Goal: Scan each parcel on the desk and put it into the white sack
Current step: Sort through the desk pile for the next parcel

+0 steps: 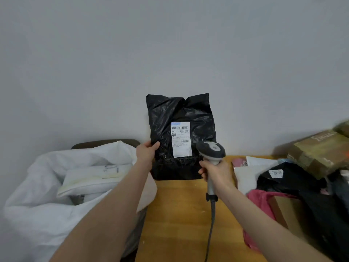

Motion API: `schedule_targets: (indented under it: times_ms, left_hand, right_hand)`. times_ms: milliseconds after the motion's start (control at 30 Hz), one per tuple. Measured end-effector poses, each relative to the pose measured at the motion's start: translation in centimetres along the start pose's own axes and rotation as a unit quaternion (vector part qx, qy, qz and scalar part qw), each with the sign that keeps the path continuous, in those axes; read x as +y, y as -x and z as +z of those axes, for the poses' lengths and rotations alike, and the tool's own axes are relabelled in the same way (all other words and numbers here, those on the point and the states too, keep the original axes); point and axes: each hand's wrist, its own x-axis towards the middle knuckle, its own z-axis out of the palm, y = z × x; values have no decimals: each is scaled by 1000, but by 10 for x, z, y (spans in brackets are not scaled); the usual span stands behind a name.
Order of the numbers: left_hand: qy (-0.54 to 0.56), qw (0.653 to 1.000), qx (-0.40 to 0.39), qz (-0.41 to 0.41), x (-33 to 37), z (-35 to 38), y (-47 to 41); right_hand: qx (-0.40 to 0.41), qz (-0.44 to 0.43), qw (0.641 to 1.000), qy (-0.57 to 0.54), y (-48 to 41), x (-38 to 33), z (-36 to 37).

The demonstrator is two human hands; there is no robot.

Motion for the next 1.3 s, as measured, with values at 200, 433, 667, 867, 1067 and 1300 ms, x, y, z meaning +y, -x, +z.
schedule_targets:
  times_ms: [200, 433, 667, 867, 1067, 1300]
  left_hand:
    - [-39, 980, 170, 93, 50, -117, -13]
    - [-187, 918, 321, 136, 57, -260, -18]
    - [-469, 875, 119, 4, -26, -320, -66]
    - [-616, 786, 44, -23, -68, -325, -93]
    - [-693, 713, 16, 104, -52, -281, -114]
    - [-660, 701, -61, 264, -16, -149, -109]
  right_hand:
    - [-73, -6, 997, -5, 0, -8, 69]
    - [-127, 6, 992, 23, 10, 6, 167]
    - [-75, 47, 996, 28, 1, 37, 235]
    - [-27, 80, 995, 47, -9, 63, 252]
    - [9, 92, 995, 24, -14, 60, 246]
    - [75, 101, 992, -30, -8, 38, 191]
